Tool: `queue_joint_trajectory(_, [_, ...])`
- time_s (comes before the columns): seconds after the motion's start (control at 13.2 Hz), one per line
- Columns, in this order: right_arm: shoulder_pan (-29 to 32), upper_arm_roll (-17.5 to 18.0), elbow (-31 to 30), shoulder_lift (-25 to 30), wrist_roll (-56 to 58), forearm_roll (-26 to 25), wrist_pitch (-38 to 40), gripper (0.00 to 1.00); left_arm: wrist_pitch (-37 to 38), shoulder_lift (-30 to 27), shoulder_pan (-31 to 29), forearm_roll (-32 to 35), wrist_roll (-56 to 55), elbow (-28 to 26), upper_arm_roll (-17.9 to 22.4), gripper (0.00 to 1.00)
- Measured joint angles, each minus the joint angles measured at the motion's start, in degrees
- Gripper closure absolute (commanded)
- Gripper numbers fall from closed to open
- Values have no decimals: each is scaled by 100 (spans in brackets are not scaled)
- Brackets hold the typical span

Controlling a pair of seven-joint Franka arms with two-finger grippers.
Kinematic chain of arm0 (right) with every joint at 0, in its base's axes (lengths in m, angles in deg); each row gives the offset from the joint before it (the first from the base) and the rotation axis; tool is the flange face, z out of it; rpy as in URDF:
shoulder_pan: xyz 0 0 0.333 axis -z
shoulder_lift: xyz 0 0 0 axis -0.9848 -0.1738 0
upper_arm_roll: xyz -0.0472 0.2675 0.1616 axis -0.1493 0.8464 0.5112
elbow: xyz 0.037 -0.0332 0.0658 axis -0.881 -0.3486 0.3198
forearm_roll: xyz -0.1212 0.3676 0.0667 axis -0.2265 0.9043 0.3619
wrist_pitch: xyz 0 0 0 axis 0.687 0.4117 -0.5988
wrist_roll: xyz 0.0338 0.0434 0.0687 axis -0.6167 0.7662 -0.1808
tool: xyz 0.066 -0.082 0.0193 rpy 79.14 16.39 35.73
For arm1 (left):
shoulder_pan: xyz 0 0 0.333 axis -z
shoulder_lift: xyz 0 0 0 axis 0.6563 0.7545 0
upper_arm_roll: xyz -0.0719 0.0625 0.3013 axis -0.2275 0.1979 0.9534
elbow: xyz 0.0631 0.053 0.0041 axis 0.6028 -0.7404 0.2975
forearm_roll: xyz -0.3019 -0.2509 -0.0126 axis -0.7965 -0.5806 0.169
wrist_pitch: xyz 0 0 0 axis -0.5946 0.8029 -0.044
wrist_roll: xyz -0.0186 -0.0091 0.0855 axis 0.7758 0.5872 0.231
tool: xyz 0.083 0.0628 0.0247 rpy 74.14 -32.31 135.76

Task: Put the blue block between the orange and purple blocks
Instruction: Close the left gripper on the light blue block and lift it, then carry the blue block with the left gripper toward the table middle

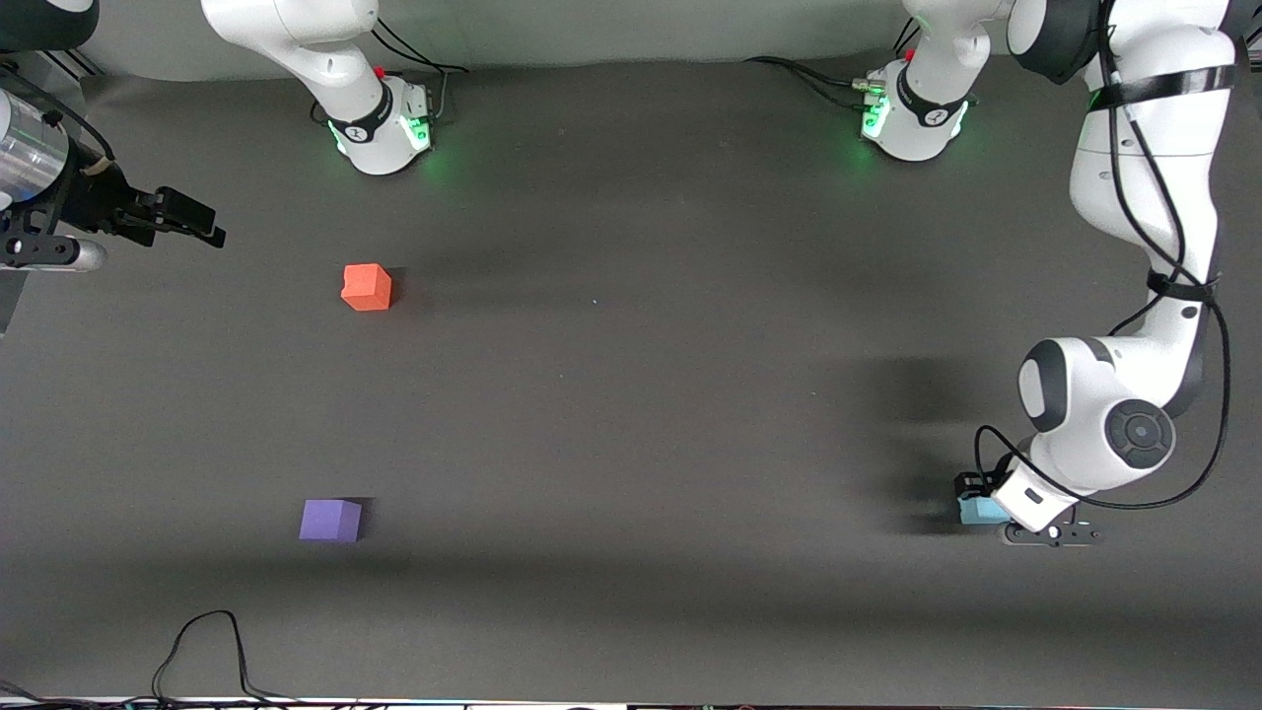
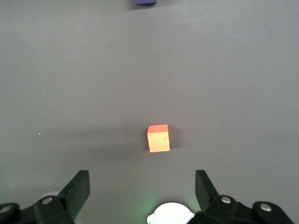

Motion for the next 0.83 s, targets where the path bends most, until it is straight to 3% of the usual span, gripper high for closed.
queue_joint_trajectory(0.53, [1,-40,72,115,0,0,-60,0,2163,-1527,67,-18,-306,208,-107,61])
queue_joint_trajectory(0.83, [3,-72,74,120,0,0,-269,0,2738,-1686,1015,-41,-1860,529,-343,62])
